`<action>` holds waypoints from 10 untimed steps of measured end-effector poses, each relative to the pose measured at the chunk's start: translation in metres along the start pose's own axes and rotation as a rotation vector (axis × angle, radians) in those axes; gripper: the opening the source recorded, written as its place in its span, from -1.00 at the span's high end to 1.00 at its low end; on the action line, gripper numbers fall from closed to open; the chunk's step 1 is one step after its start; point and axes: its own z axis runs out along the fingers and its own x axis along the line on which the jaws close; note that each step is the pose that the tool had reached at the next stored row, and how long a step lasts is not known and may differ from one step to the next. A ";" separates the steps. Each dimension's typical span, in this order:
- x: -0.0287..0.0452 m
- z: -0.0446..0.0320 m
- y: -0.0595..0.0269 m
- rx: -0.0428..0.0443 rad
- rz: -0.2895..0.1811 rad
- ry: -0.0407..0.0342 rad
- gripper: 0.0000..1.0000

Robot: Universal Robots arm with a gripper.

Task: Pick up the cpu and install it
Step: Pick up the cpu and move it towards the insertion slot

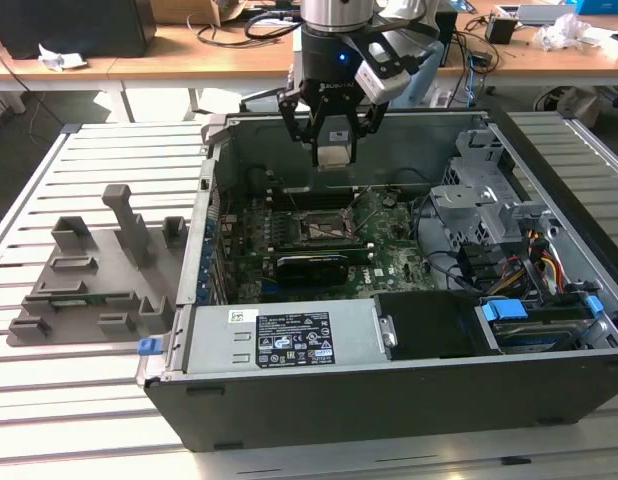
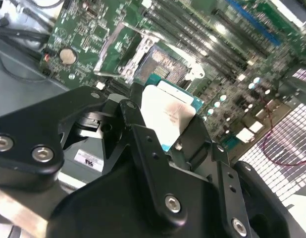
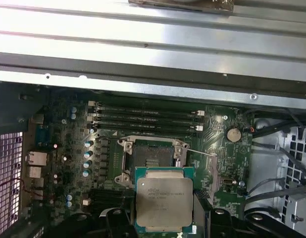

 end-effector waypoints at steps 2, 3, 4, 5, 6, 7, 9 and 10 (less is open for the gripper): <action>0.0000 0.0001 0.0000 0.0105 0.000 0.0007 -0.09; 0.0000 0.0001 0.0000 0.0106 -0.001 0.0007 -0.09; 0.0000 0.0000 0.0000 0.0107 0.000 0.0008 -0.09; 0.0000 0.0000 0.0000 0.0107 0.000 0.0007 -0.09; 0.0000 0.0000 0.0000 0.0107 0.000 0.0008 -0.09; 0.0000 0.0002 0.0000 0.0107 0.000 0.0008 -0.09; 0.0000 0.0010 0.0001 0.0106 0.000 0.0008 -0.09; 0.0000 0.0015 0.0001 0.0106 0.000 0.0008 -0.09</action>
